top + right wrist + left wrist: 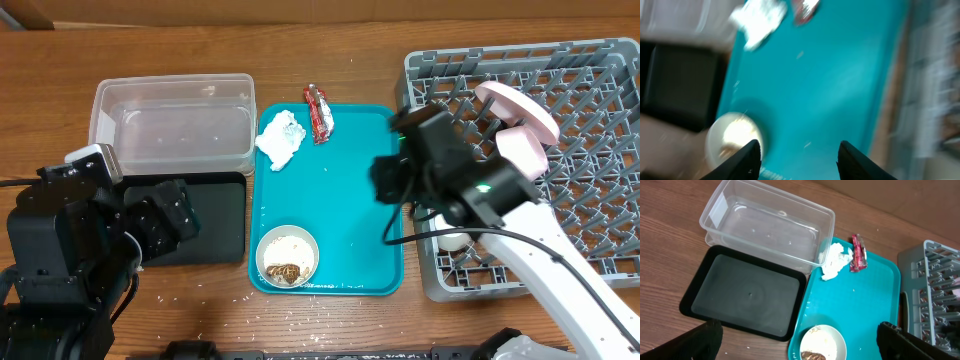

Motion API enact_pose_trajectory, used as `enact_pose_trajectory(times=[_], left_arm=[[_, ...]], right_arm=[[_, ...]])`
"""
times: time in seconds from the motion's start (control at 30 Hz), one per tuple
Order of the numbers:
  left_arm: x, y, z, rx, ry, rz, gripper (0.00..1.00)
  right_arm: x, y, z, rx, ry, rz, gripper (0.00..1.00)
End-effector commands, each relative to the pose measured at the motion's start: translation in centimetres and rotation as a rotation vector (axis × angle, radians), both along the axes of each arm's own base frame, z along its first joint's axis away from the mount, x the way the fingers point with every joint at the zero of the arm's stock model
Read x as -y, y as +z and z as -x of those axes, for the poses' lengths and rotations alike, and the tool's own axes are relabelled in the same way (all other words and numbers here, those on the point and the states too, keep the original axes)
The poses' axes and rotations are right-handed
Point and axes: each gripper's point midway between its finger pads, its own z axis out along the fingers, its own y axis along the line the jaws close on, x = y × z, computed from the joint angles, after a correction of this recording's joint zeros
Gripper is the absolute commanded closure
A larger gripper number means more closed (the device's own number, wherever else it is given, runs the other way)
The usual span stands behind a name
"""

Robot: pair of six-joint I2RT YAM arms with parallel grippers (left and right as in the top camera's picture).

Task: Sort waste into correct bins and load items into the dishwasher

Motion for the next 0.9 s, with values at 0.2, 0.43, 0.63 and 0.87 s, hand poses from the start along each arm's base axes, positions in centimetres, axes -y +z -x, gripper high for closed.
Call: enact_pose_trajectory(times=[0.2, 0.43, 0.63, 0.87], left_arm=[[-0.2, 0.0, 0.0, -0.002, -0.009, -0.033, 0.00], [-0.2, 0.0, 0.0, -0.002, -0.009, -0.033, 0.00], [-0.2, 0.0, 0.0, -0.002, -0.009, -0.033, 0.00], [-0.2, 0.0, 0.0, -0.002, -0.009, -0.033, 0.00]], right_arm=[[-8.0, -6.2, 5.7, -0.257, 0.204, -0.005, 0.51], [-8.6, -6.1, 4.3, -0.198, 0.154, -0.007, 0.51], [-7.3, -5.6, 0.8, -0.037, 0.058, 0.068, 0.50], [-4.6, -6.0, -0.8, -0.064, -0.024, 0.083, 0.50]])
